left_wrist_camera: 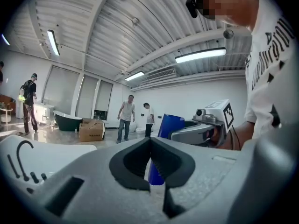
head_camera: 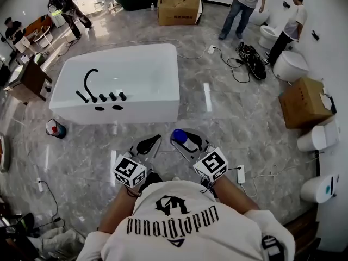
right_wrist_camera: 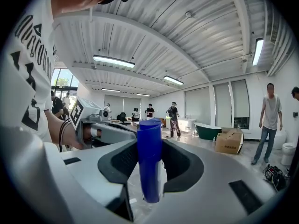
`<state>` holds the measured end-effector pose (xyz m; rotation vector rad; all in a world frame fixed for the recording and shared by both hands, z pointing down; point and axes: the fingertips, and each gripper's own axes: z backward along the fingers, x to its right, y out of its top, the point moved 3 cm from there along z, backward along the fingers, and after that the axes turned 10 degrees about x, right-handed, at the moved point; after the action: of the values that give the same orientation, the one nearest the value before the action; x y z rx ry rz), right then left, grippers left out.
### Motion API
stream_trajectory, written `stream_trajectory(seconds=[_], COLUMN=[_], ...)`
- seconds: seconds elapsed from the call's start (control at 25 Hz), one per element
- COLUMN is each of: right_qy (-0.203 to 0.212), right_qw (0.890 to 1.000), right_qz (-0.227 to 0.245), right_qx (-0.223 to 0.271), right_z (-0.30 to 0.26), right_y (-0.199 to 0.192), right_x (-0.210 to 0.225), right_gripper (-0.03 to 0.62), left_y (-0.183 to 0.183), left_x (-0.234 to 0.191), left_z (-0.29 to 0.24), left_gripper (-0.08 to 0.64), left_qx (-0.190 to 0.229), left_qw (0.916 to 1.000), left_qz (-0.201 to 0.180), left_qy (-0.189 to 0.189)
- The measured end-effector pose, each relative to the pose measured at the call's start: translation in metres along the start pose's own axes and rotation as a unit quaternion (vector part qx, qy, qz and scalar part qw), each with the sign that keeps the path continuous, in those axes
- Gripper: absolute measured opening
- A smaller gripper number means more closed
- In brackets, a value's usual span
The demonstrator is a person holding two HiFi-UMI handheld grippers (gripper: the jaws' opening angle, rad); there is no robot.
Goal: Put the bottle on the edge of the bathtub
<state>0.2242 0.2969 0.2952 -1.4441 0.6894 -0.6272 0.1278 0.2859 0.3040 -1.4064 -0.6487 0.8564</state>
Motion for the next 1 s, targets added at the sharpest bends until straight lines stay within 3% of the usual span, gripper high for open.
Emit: stream_trajectory(seconds=[0.52, 1.0], right_qy=[-0.011, -0.020], right_qw=[1.000, 1.000], right_qz=[-0.005, 0.014], right_qx=[-0.010, -0.006], right_z=[-0.059, -0.189], right_y=[-0.013, 0.005], right_x=[0.028, 0.033], right_gripper=[0.158, 0.158], left_y=[-0.005, 0.031], left_x=[-0.068, -0.195], left_z=[-0.014, 0.017], left_gripper=[0.015, 0.014], left_qx=[0.000, 0.013], left_qw=[0.9998, 0.9996], left_qz=[0.014, 0.001], left_qy=[-0.013, -0.024])
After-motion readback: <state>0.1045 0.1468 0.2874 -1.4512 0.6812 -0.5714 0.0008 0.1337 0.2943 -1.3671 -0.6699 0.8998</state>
